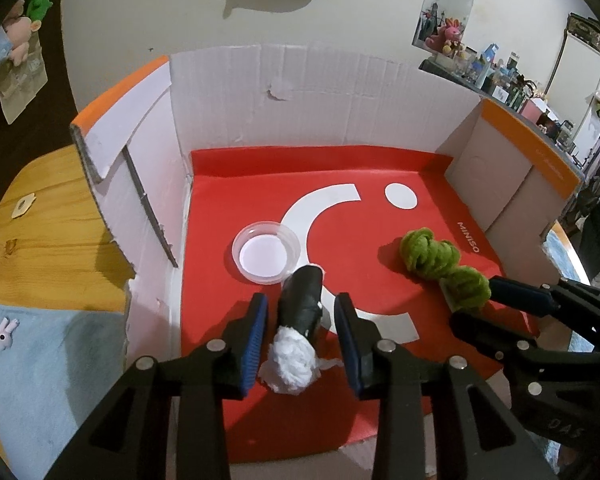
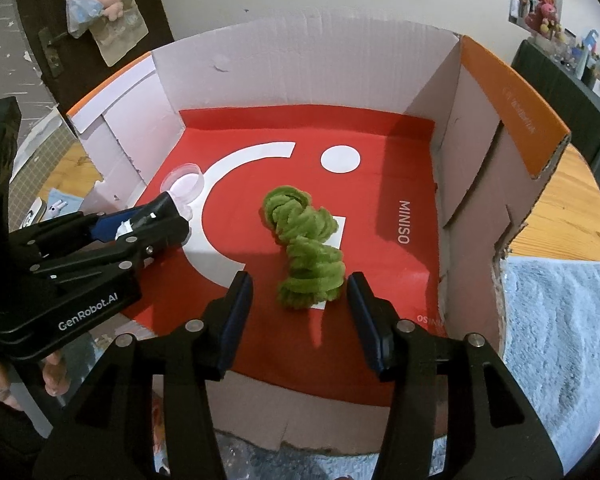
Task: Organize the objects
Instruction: 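Release the green bundle beside the first one while the left tool sets down the figure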
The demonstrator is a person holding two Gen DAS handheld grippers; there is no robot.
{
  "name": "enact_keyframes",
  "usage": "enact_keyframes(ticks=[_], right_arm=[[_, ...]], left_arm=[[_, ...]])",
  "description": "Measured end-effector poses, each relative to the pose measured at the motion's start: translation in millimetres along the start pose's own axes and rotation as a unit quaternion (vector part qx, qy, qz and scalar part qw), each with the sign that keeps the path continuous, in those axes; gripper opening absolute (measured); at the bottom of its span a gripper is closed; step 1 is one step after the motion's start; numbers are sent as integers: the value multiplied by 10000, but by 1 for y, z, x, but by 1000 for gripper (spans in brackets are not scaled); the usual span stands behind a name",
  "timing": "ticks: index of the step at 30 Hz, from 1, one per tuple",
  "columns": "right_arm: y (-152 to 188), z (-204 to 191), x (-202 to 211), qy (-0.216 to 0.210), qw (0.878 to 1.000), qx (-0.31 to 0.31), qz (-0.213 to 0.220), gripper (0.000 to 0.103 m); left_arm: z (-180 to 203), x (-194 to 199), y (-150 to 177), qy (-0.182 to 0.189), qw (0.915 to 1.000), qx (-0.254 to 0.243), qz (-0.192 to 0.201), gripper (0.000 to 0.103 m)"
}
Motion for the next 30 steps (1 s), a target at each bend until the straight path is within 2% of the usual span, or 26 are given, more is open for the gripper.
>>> enact_keyframes(ticks=[2, 4, 9, 13, 19, 22, 24, 30], right_arm=[[0, -2, 2, -1, 10000, 16, 16, 48], [0, -4, 3, -3, 10000, 33, 27, 48], [2, -7, 9, -9, 10000, 63, 73, 48], [3, -10, 15, 1, 9999, 109, 124, 56], [5, -14, 26, -25, 9996, 157, 229, 56], [5, -15, 30, -26, 9995, 168, 259, 59], [6, -16, 33, -26, 9994, 174, 286, 64], [11, -19, 43, -27, 9992, 191, 364, 64]], left_arm=[[1, 2, 1, 16, 10000, -6, 14, 36], [2, 5, 3, 18, 10000, -18, 30, 43], [4, 13, 5, 21, 9999, -41, 95, 44], [3, 20, 6, 24, 9999, -16, 139, 44], [5, 32, 7, 51, 9997, -26, 228, 44], [6, 38, 8, 25, 9996, -53, 277, 54], [6, 42, 8, 1, 9994, -67, 326, 54], [6, 52, 12, -4, 9992, -69, 388, 54]])
Point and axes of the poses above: each gripper's, at about its wrist camera, not at the fingertips, and x roughly against the way its jaws point, z to its right, y to its underside, the point moved 10 cm from there along -x, roughly the way its jaws point, and after that the axes turned 1 degree about -y, right-handed, at the moved point
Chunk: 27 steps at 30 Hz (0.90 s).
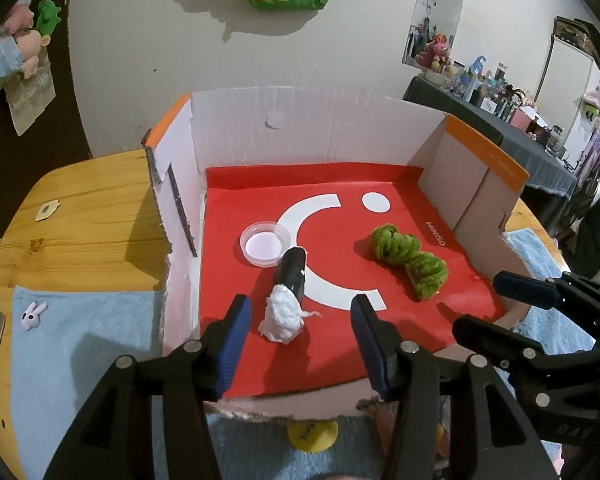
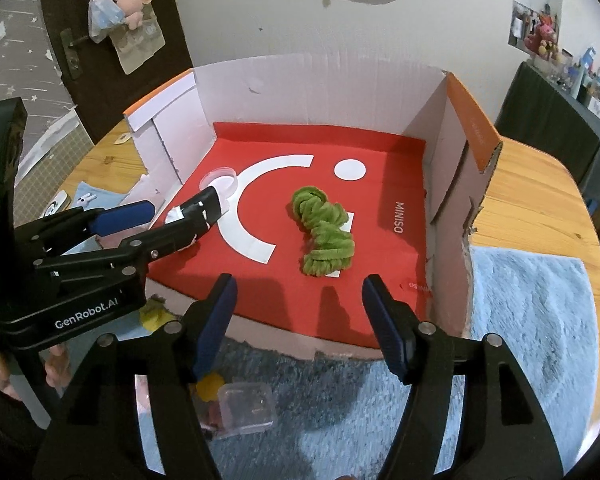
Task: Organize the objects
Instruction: 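Release the green bundle beside the first one while the left tool sets down the figure, then move both tools out of the box toward the items on the towel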
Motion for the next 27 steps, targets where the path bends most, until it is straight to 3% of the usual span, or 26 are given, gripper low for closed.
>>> enact_keyframes(ticks=[6, 27], right_arm=[[5, -5, 11, 7, 10000, 29, 62, 68], [31, -17, 42, 47, 9997, 57, 217, 77]], left_arm=[[0, 13, 6, -45, 10000, -29, 84, 67], [0, 49, 29, -72, 9997, -17, 225, 84]])
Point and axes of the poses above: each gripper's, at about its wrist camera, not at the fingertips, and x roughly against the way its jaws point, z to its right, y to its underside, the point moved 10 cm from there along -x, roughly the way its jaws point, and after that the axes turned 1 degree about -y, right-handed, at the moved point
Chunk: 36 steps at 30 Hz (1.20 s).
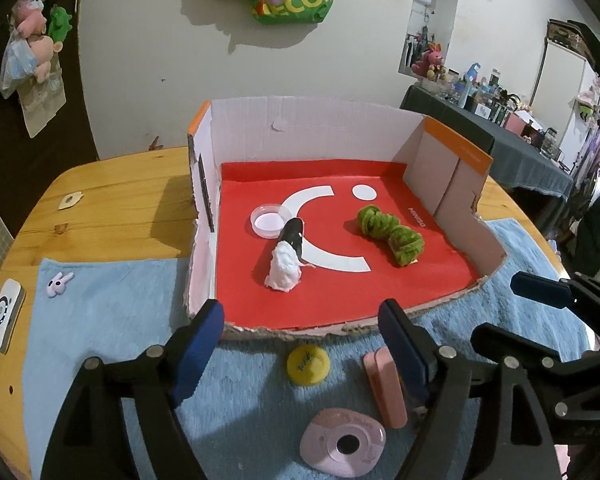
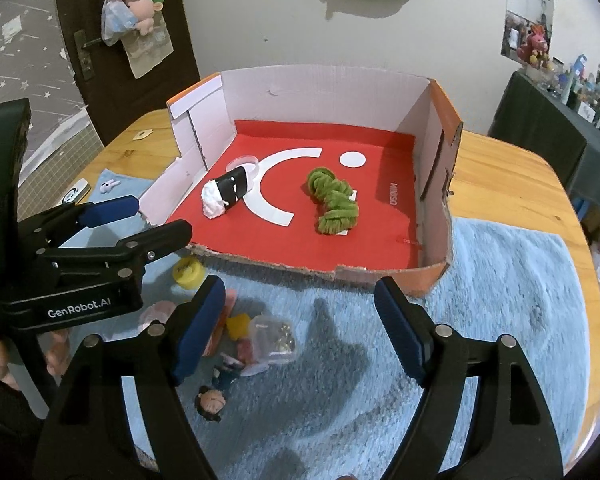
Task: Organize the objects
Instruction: 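Move both tools out of the box toward the items on the towel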
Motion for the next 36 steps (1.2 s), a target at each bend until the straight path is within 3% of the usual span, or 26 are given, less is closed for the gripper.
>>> enact_keyframes(ticks=[6, 17, 36], right_arm=[[5, -1, 6, 16, 10000, -2, 46, 82], [15, -3, 11, 34, 10000, -15, 51, 82], [52, -14, 14, 40, 10000, -23, -61, 83]], left_arm=[[0, 6, 5, -6, 10000, 15, 34, 87], [-1, 15, 18, -112, 9999, -1, 62, 97], [1, 21, 48, -95, 9999, -9, -46, 98]])
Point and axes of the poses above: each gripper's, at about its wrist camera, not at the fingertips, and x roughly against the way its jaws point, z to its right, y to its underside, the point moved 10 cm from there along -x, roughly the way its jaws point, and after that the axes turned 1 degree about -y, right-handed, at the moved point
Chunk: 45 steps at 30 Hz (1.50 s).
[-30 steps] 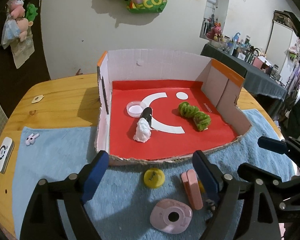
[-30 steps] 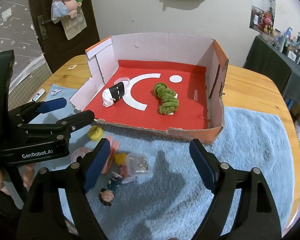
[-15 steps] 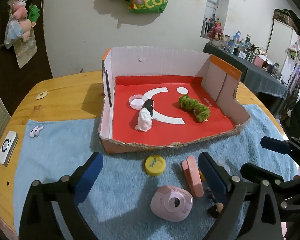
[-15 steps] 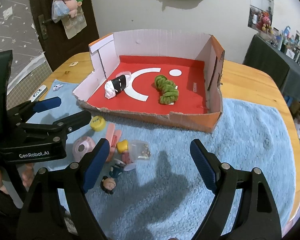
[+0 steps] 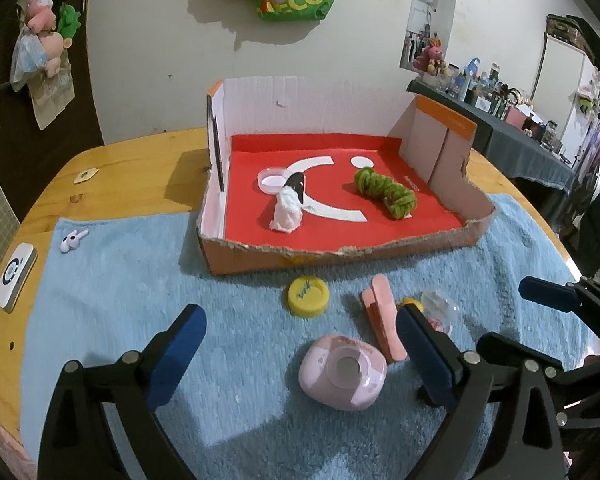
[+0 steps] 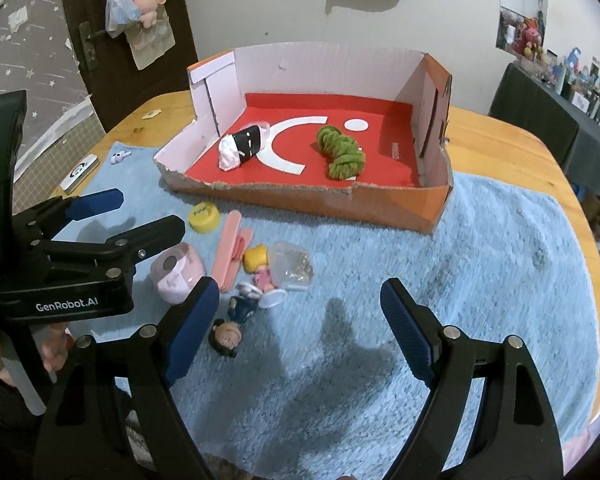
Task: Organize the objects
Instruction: 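Move both tools out of the box toward the items on the towel, then grasp the small boy figure with the right tool while the left tool grasps the pink round gadget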
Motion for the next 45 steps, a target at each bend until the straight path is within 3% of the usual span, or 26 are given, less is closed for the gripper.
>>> enact_keyframes(ticks=[18, 26, 30, 35, 45], right_arm=[[21, -16, -3, -83, 9999, 104, -82, 83], [25, -26, -4, -128, 9996, 225, -106, 81], [28, -32, -7, -164, 9993, 287, -147, 66], [33, -38, -14, -261, 9989, 300, -239, 55], [37, -42, -27, -371, 9980, 329, -387, 40]], left_arm=[[6, 5, 18, 87, 9999, -122, 17, 97], [10, 4, 24, 253, 9995, -163, -47, 82], [15, 3, 27, 359, 9991, -218, -92, 71], [19, 0, 33, 477, 9982, -295, -193, 57], [24, -5, 36, 606, 9972, -370, -245, 56]])
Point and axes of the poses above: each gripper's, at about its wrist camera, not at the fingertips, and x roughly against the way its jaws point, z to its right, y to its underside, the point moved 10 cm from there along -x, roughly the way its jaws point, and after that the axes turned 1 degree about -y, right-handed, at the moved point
